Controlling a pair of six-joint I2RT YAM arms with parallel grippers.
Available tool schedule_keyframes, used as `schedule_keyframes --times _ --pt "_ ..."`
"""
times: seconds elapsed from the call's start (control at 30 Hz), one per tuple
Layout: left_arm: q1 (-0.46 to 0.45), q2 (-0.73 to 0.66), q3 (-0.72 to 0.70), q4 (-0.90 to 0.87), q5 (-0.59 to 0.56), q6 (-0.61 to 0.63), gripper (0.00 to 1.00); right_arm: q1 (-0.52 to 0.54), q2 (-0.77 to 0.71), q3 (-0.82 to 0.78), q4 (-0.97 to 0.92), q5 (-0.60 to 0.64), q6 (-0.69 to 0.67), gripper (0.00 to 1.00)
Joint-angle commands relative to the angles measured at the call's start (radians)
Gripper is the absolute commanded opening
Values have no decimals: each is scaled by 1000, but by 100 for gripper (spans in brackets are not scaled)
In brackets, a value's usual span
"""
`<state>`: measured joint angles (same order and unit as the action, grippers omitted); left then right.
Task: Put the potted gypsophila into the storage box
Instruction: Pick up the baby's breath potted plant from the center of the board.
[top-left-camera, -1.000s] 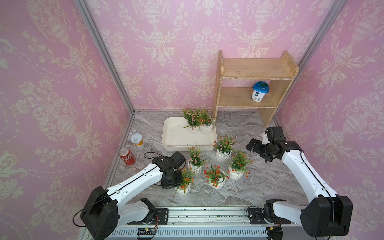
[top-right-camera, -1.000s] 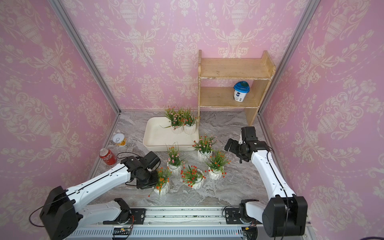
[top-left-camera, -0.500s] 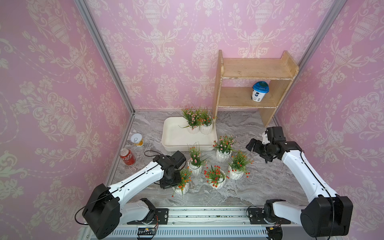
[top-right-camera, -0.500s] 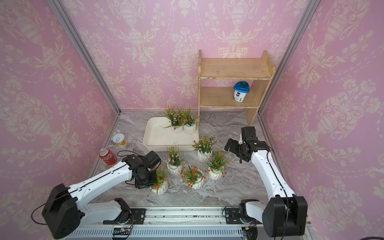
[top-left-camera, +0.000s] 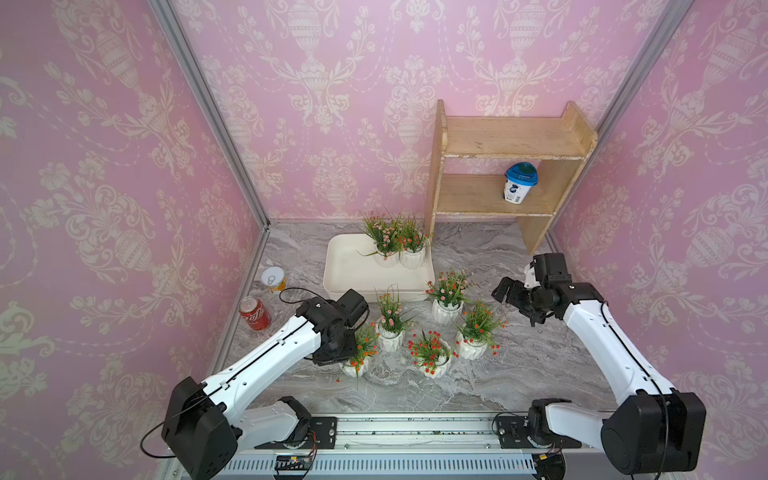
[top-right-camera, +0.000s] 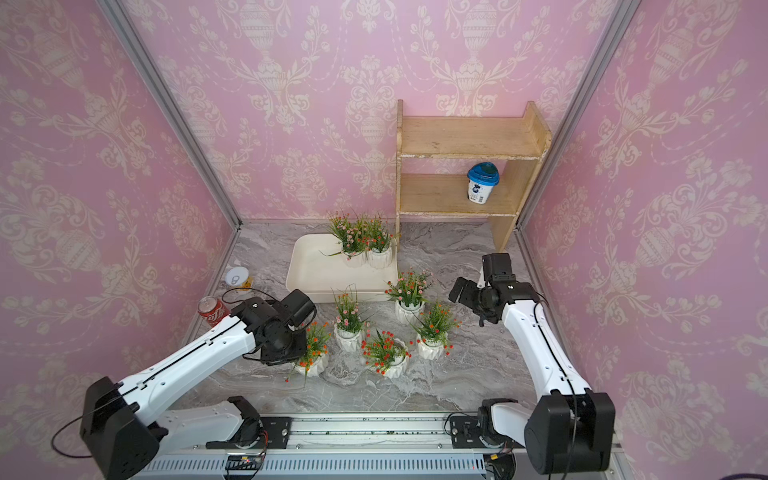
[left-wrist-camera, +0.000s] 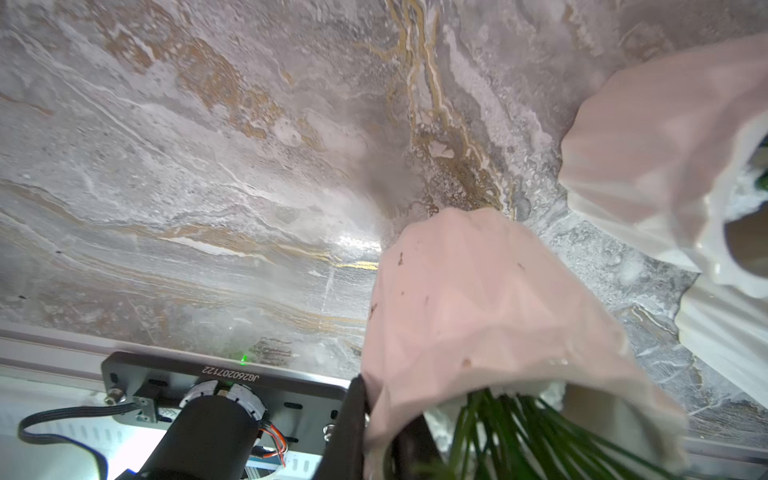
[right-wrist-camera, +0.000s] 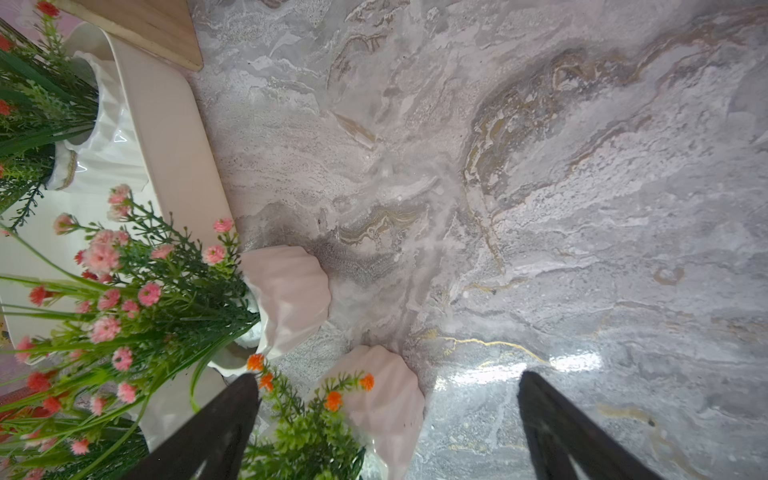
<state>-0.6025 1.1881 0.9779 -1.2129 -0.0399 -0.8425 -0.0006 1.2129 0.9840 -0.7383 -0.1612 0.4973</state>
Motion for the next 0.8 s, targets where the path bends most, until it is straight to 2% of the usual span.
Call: schedule_keyframes --times 0.0,0.13,0.33,0.77 --pt "76 -41 91 -66 -45 104 0 -7 -17 -5 -3 2 -2 100" --pt "167 -18 216 -107 -79 201 0 -6 -21 -1 -8 6 -5 99" --pt "224 96 418 -94 -123 289 0 -7 -12 6 -12 -3 -6 100" --pt "377 425 713 31 -32 367 0 -8 37 69 -44 -9 -46 100"
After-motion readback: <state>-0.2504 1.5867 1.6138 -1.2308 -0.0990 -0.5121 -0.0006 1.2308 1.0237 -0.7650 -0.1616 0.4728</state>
